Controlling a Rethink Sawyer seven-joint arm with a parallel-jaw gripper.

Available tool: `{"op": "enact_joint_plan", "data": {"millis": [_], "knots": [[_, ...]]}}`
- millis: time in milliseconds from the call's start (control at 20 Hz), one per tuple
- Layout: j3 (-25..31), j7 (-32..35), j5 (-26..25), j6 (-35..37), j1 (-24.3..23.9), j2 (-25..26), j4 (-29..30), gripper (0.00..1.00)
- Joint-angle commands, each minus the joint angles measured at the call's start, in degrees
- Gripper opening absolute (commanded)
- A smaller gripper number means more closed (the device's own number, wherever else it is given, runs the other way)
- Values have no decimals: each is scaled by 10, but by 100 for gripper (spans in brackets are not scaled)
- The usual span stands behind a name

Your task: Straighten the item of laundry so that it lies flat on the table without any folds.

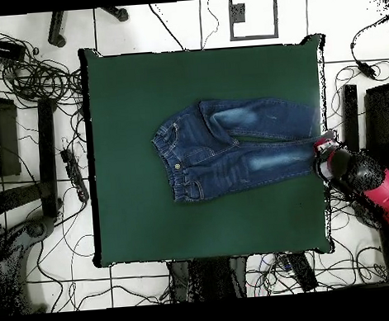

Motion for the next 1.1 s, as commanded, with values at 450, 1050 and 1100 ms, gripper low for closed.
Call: {"op": "enact_joint_plan", "data": {"millis": [450, 1050, 1100], "knots": [[84, -106, -34, 205, -37, 1, -72, 100], [104, -80, -20, 175, -40, 15, -96, 100], [110, -80, -15, 173, -42, 16, -98, 100]]}}
